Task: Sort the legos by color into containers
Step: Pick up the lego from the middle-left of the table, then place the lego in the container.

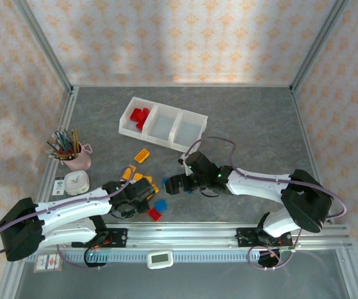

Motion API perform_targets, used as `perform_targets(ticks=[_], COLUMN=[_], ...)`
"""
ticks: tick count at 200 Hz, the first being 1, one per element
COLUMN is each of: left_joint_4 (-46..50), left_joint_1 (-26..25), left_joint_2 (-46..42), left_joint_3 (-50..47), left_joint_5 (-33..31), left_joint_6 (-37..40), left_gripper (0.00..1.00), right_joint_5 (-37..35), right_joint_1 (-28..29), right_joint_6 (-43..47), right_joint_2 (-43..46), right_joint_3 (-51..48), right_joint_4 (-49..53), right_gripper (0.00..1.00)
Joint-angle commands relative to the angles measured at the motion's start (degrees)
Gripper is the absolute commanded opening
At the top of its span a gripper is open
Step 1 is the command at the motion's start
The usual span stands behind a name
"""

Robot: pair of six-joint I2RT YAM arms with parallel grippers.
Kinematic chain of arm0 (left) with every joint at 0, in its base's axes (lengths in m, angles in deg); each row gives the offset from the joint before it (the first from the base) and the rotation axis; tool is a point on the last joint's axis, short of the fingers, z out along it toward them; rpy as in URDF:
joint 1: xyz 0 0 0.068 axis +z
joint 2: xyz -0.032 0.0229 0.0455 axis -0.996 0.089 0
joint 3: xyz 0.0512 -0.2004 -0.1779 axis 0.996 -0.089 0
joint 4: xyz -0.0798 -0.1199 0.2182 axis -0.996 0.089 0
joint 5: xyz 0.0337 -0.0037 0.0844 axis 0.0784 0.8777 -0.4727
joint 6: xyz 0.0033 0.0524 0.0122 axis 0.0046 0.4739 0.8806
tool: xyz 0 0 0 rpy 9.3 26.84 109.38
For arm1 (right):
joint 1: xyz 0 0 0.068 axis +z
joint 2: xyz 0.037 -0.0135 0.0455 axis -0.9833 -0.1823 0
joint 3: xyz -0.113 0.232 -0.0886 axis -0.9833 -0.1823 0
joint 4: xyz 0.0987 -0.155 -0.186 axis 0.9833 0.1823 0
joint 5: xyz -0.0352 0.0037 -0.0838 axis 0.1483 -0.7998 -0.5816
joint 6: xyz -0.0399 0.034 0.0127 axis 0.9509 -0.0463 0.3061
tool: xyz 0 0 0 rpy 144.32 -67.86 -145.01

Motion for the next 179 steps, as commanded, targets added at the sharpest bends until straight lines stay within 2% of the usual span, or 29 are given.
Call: perform_targets(ticks=[1,32,48,66,98,114,150,179], left_joint_4=[2.46,9.95,9.07,3.03,-2.48,-5.06,-12.54,-11.00], left_joint_1=[-0.52,2.53,7.95,15.42,25.12,29.76,37.51,40.51], left_joint_2=[-3.07,-5.34,-4.47,-1.12,12.97,20.64,34.88,47.37], left_joint_3=[2.82,12.22,17.17,22.64,35.43,41.09,52.69,64.68], left_joint_5=[-3.89,-11.13,-13.32,-12.97,-15.24,-14.37,-12.00,-12.22], left_joint_6=[-1.61,0.99,6.99,14.88,26.71,30.40,34.15,35.52], left_gripper=[0.39,0.37,0.37,0.35,0.36,0.36,0.36,0.37], right_joint_5=[-1.31,-1.96,-2.17,-1.16,-4.66,-5.54,-5.85,-6.50], right_joint_1=[0.11,-1.73,-4.10,-7.56,-11.39,-12.86,-14.82,-15.21], right_joint_6=[-0.85,-1.49,-2.76,-3.27,-0.64,-0.50,-0.34,-0.10], right_joint_2=[0.48,1.94,3.11,4.09,3.47,2.93,0.11,-1.25], right_joint_3=[3.40,6.33,6.96,7.28,11.07,12.11,13.72,14.28], right_joint_4=[-0.09,1.87,1.78,0.74,3.26,2.91,1.74,0.77], right_gripper=[1.00,1.00,1.00,1.00,1.00,1.00,1.00,1.00])
